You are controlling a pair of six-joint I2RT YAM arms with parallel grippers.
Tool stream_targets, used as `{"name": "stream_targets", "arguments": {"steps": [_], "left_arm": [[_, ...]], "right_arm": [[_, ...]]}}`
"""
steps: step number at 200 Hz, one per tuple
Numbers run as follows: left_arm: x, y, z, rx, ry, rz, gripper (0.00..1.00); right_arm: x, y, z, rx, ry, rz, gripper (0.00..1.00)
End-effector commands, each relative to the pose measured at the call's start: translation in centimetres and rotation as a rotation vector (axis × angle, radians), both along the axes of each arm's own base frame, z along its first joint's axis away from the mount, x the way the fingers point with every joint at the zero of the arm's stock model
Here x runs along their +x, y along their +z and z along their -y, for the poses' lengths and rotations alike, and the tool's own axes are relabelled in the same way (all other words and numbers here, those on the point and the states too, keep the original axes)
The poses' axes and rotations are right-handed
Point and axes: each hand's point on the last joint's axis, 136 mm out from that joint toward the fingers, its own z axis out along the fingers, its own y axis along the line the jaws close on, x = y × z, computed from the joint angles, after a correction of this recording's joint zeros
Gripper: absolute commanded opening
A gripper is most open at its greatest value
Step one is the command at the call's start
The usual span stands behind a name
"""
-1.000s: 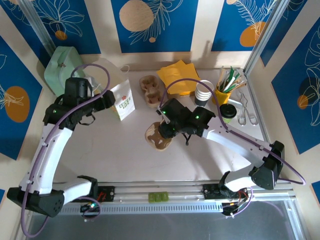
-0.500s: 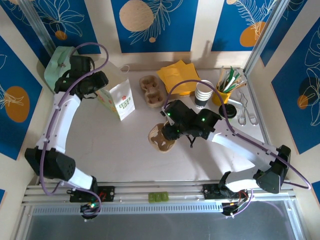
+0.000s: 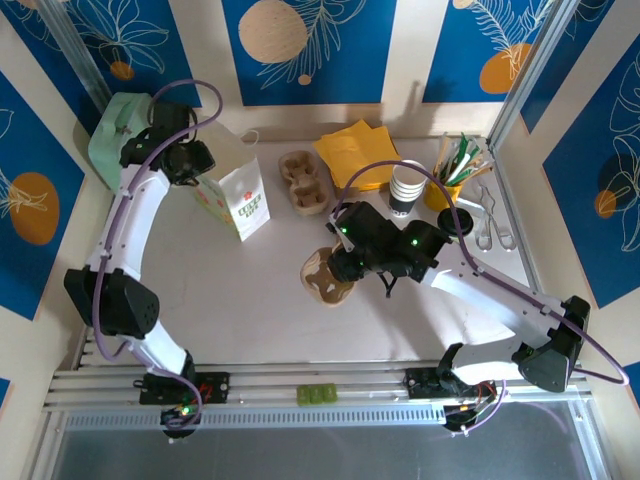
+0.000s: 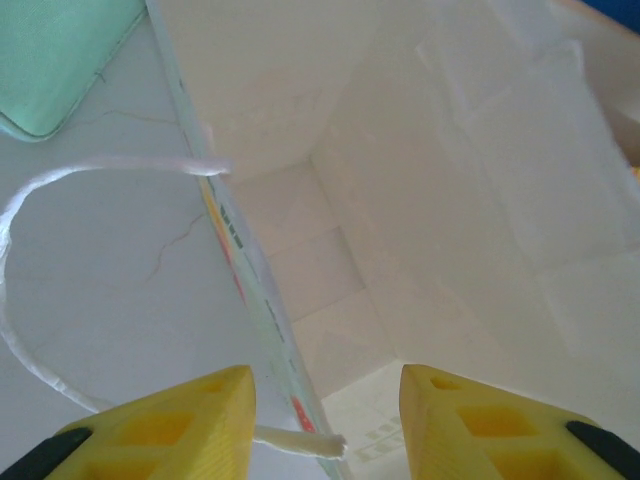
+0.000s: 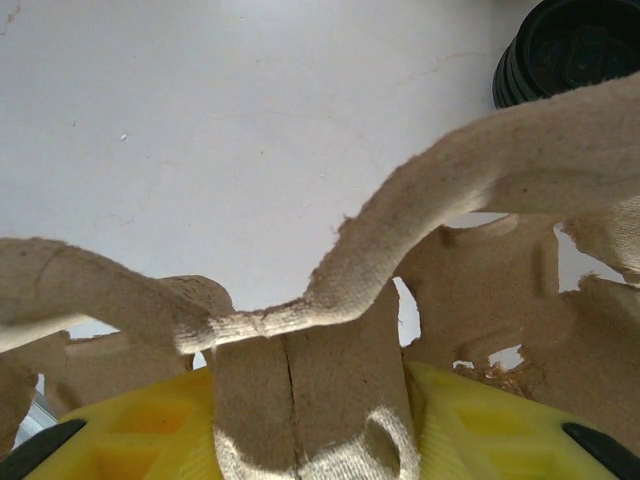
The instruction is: Pack the takeout coffee
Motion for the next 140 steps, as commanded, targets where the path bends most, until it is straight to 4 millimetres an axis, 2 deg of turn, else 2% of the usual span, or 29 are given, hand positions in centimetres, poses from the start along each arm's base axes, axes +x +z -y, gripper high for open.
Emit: {"name": "stream_targets", "arguments": {"steps": [1, 32, 85, 126, 140], "left_arm": [[-0.3, -0.2, -1.1, 0.043, 0.019, -0.037, 0.42], [-0.1, -1.1, -1.4, 0.07, 0.016, -0.072, 0.37], [0.4, -1.9, -1.0, 0.077, -0.025, -0.095, 0.21], [-0.2, -1.0, -0.7, 0.067, -0.041, -0.081, 0.03], [-0.7, -0.6, -0.4, 0.059, -0.062, -0.078, 0.0]], "right_arm": [[-0.5, 0.2, 0.3, 0.016, -0.004, -0.019, 0.43], [-0.5, 0.1, 0.3, 0.018, -0.002, -0.024, 0.43], [-0.5, 0.1, 0.5, 0.018, -0.008, -0.024, 0.43], [-0.5, 0.4, 0.6, 0.019, -0.011, -0.025, 0.43], [-0.6, 0.4, 0.6, 0.018, -0.01, -0.025, 0.43]]}}
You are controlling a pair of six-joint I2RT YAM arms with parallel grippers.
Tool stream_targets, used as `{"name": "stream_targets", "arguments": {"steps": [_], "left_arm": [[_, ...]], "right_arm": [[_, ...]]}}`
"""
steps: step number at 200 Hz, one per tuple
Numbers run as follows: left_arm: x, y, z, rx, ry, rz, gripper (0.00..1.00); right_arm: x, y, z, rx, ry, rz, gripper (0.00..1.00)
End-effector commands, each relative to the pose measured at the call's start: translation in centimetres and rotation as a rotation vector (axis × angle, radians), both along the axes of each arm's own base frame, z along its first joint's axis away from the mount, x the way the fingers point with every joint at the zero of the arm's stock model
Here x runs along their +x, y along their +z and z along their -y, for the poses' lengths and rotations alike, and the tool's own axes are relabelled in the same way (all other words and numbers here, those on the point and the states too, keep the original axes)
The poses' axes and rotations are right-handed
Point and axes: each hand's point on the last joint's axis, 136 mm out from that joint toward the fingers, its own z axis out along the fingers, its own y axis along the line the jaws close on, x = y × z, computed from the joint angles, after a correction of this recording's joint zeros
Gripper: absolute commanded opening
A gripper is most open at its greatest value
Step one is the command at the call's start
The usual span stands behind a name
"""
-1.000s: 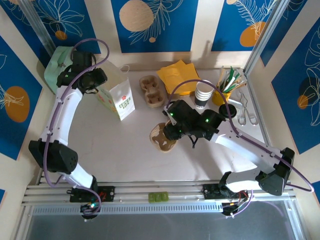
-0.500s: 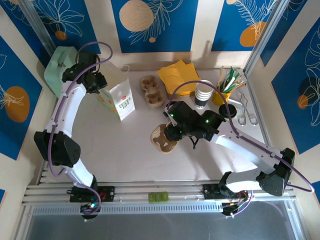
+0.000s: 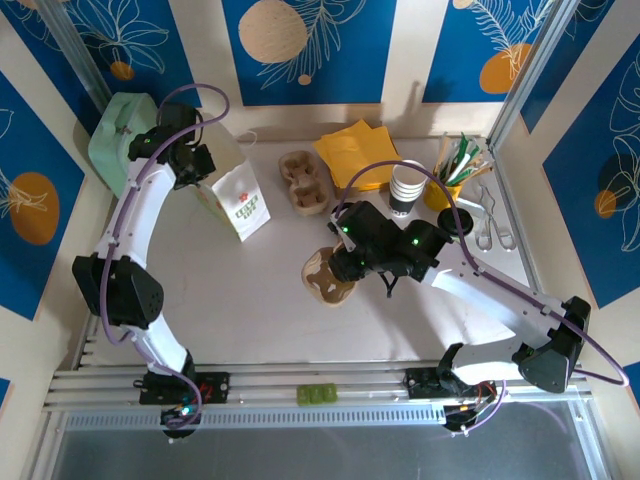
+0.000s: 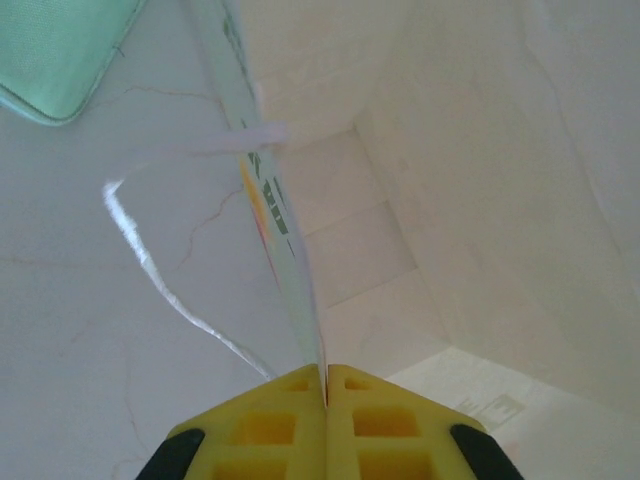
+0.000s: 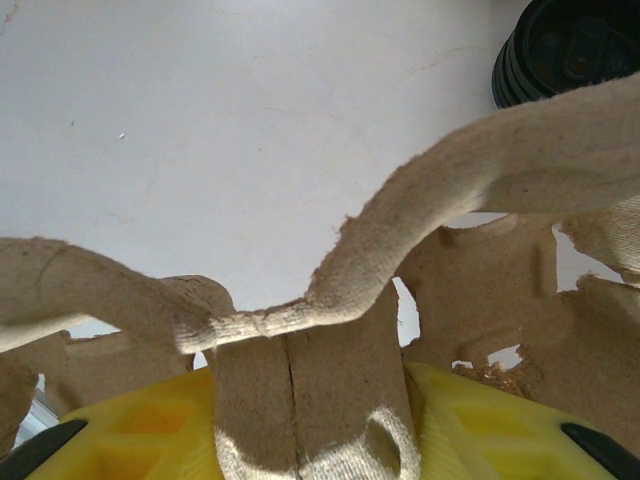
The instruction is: Pack the takeout coffee
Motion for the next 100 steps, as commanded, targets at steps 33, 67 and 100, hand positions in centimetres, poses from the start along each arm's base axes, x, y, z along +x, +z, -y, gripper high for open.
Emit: {"name": "stream_targets", "arguments": {"steps": [33, 67, 100], "left_arm": [[-3.1, 2.2, 0.7, -0.045, -0.071, -0.001, 0.0], [-6.0, 1.7, 1.9, -0.101, -0.132, -0.038, 0.0], [-9.3, 0.9, 3.5, -0.156, -0.215, -0.079, 0.0]], "right_arm": [[-0.6, 0.9, 0.6, 0.014, -0.004, -0.007, 0.43], [-0.6, 1.2, 0.9, 0.014, -0.006, -0.003, 0.43], [-0.8, 2.0, 1.2, 0.022, 0.0, 0.003, 0.43]]}}
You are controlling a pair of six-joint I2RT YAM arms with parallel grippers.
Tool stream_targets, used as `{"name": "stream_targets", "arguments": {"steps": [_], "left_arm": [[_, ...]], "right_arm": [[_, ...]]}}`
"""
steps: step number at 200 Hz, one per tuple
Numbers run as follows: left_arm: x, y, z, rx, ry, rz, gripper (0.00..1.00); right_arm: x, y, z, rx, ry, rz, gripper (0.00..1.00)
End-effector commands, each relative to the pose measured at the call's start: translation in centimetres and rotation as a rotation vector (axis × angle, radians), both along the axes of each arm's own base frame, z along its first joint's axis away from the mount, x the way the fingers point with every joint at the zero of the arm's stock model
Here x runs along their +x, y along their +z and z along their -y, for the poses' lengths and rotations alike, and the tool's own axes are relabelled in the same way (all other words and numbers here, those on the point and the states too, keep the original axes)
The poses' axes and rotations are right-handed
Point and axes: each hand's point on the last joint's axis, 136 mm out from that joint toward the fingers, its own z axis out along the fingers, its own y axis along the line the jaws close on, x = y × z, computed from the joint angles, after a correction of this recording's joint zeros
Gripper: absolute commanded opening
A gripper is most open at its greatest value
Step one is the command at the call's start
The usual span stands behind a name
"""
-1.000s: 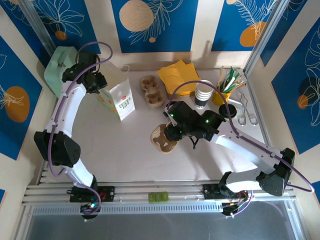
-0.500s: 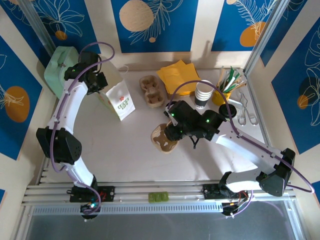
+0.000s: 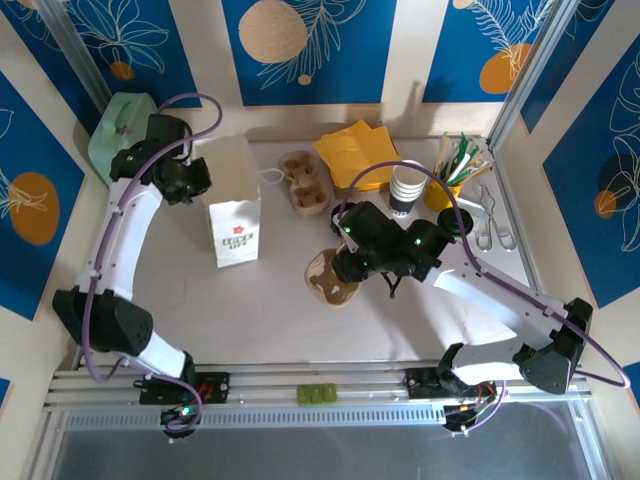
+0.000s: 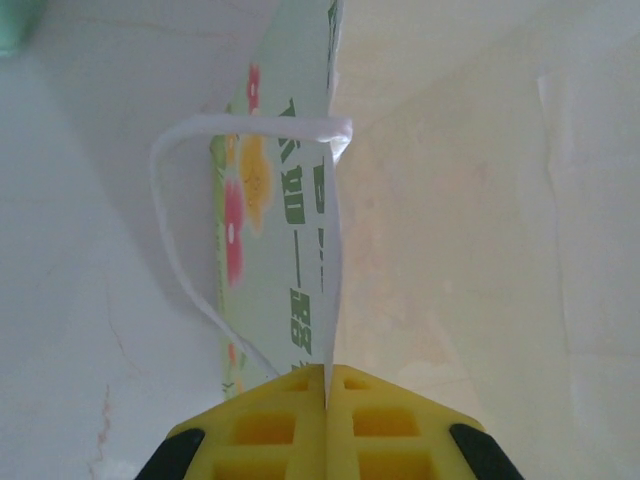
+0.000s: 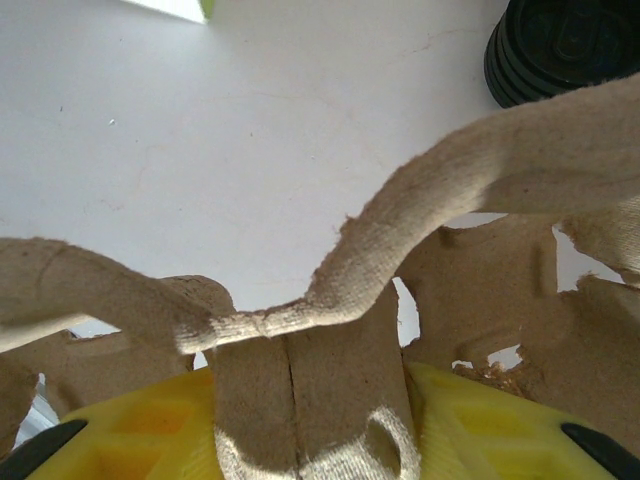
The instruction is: Pack the takeout coffee
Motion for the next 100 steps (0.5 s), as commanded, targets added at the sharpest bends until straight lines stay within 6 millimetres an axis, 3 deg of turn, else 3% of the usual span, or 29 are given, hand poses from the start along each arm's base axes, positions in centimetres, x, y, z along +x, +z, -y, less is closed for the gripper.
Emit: {"name": "stream_targets", "arguments": {"steps": [1, 42, 100], "left_arm": [[-3.1, -0.7, 1.6, -0.056, -0.094, -0.057, 0.0], [-7.0, 0.3, 3.7, -0.128, -0.172, -0.025, 0.0], [-10.2, 2.2, 7.3, -0.173, -0.265, 0.052, 0.0]], "right_arm": [[-0.4, 2.1, 0.4, 0.041, 0.006, 0.02, 0.43], [-0.6, 3.6, 0.4, 0.078, 0.025, 0.031, 0.43], [-0.6, 6.3, 0.8, 0.082, 0.056, 0.074, 0.43]]}}
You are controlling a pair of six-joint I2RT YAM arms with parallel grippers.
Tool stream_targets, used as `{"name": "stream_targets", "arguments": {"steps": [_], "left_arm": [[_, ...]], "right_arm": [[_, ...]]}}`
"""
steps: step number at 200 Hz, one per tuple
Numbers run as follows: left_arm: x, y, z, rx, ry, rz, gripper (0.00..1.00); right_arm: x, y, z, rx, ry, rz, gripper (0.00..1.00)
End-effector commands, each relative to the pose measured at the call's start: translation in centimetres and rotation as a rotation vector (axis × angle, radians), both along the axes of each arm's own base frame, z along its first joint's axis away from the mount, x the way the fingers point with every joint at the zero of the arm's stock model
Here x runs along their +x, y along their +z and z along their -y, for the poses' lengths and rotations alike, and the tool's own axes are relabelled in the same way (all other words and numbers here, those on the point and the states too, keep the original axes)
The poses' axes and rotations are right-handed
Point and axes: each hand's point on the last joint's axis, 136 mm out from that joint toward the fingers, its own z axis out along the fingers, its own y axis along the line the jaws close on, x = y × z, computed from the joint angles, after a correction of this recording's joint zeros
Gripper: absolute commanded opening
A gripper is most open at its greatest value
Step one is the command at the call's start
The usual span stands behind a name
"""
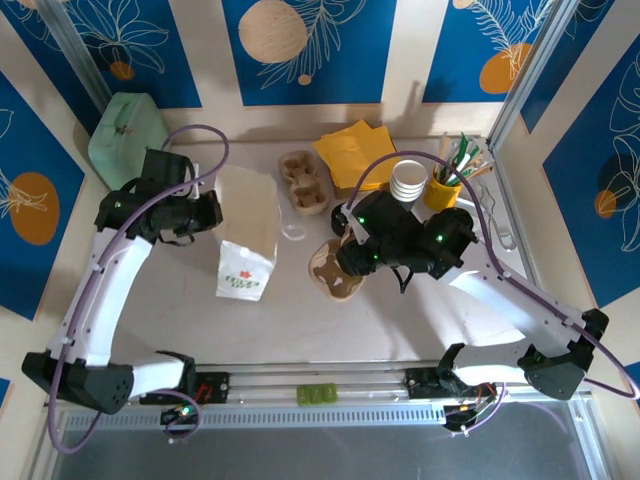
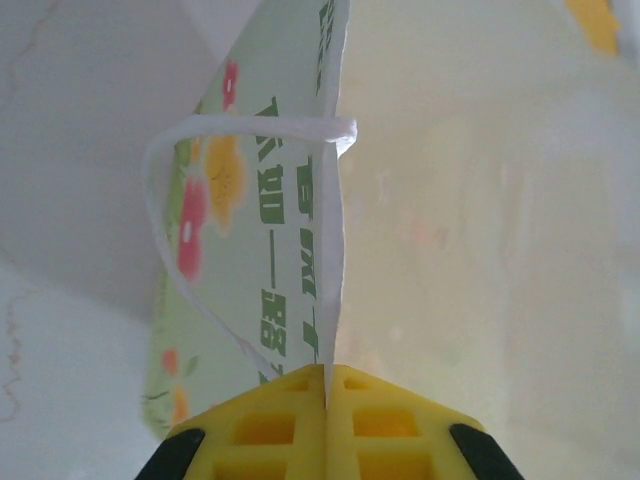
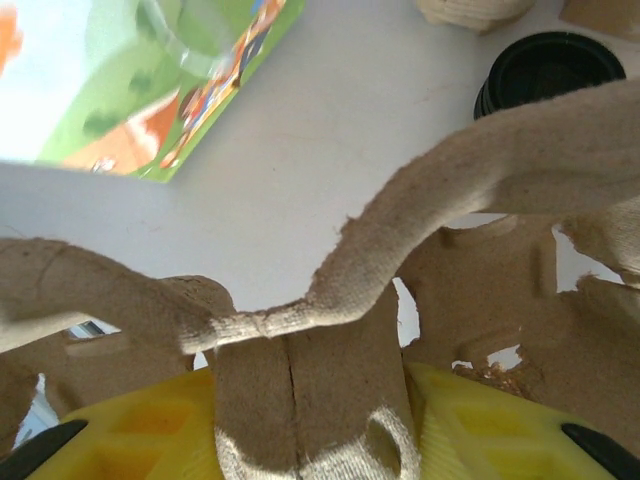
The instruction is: Pack the takeout coffee
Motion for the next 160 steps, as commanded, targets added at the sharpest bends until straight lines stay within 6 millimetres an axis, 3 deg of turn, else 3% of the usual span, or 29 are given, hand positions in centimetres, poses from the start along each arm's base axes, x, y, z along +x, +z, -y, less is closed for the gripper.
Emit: {"name": "stream_targets", "arguments": {"steps": [1, 47, 124, 160], "left_arm": [[-1.3, 0.4, 1.5, -0.047, -0.038, 0.003, 0.0], [-2.5, 0.7, 4.3, -0.088, -0.129, 0.024, 0.0], [-3.5, -0.8, 8.3, -0.165, -0.227, 0.015, 0.0], [-4.2, -0.9, 9.8, -0.216, -0.306, 0.007, 0.0]], "right_arm": [[-0.4, 1.9, 0.4, 0.015, 0.029, 0.02, 0.43], [-0.4, 4.2, 1.5, 0.014, 0.02, 0.081, 0.43], [-0.5, 8.2, 3.9, -0.005, 0.008, 0.176, 0.43], [-0.4, 9.7, 3.1, 0.048, 0.035, 0.2, 0.44]]}}
